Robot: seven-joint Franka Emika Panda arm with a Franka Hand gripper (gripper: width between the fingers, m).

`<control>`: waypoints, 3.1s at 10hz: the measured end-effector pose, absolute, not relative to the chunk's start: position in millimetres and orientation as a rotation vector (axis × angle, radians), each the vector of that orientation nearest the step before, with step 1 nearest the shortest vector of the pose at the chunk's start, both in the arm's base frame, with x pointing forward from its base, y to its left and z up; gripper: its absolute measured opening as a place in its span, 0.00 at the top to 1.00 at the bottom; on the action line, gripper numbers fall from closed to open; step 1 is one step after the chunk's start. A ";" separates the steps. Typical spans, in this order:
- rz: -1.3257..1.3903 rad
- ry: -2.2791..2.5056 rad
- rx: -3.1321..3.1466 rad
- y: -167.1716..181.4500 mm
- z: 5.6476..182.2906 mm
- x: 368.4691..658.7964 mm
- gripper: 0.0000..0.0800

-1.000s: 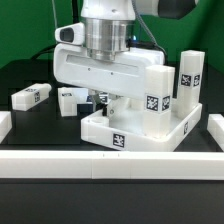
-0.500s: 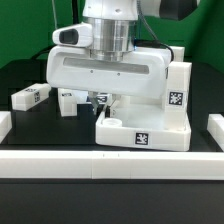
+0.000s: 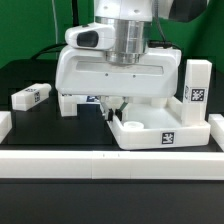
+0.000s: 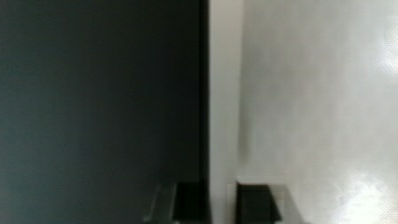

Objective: Assemble desk

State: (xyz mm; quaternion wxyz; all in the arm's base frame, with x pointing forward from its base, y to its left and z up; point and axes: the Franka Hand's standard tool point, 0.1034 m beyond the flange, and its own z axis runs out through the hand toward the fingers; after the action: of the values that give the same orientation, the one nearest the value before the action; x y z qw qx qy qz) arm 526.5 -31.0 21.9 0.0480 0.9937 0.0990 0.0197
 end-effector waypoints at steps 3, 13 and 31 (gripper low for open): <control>0.037 0.610 2.969 -35.5 21.9 526.3 0.92; 0.007 1.446 2.585 -19.5 30.1 550.3 0.92; -0.080 1.986 2.157 41.7 38.5 627.4 0.92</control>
Offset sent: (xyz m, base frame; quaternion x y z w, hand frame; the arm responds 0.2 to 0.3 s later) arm 0.0000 0.0000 0.0000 0.0000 0.0000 -0.1938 0.9810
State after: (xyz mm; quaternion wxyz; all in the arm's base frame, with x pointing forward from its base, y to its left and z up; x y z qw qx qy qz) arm 627.4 41.7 38.5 0.1042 0.7314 0.6734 -0.0272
